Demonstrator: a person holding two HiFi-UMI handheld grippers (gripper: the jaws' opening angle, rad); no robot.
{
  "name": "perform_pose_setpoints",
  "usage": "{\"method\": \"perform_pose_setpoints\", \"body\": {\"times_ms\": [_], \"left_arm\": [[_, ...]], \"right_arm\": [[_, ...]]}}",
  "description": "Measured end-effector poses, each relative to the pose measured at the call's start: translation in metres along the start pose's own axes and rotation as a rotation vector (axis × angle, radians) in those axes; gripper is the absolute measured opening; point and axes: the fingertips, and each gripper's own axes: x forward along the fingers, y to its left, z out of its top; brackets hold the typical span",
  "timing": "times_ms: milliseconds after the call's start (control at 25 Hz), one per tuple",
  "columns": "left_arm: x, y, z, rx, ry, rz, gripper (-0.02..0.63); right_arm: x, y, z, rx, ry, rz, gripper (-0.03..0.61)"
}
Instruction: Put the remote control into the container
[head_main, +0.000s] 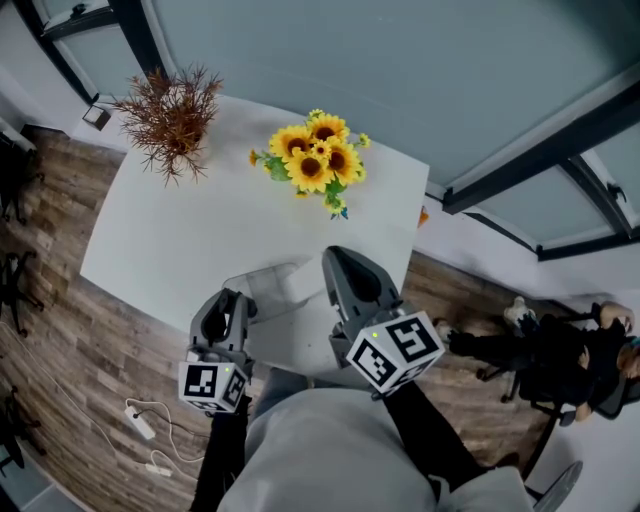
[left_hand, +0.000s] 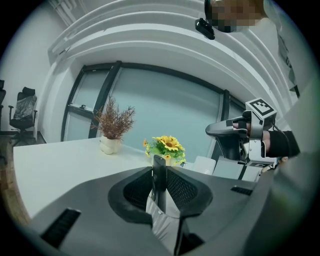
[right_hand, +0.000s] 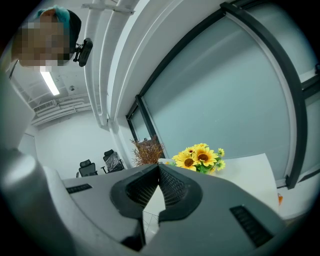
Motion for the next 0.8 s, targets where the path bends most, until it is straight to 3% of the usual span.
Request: {"method": "perform_pose_setpoints", "body": {"times_ms": [560,800], "left_arm": [[0.002,0.0,-0.001,0.034,0.027,0.009,0.086],[-0.001,0.003,0.009,0.028,-0.017,0.03,0.086]], "right_arm": [[0.0,0.001,0.002,0.0,-0.006,0.005,0.005],[-0.001,0.001,0.001,-0.001,-0.006,0.008,0.005]]}}
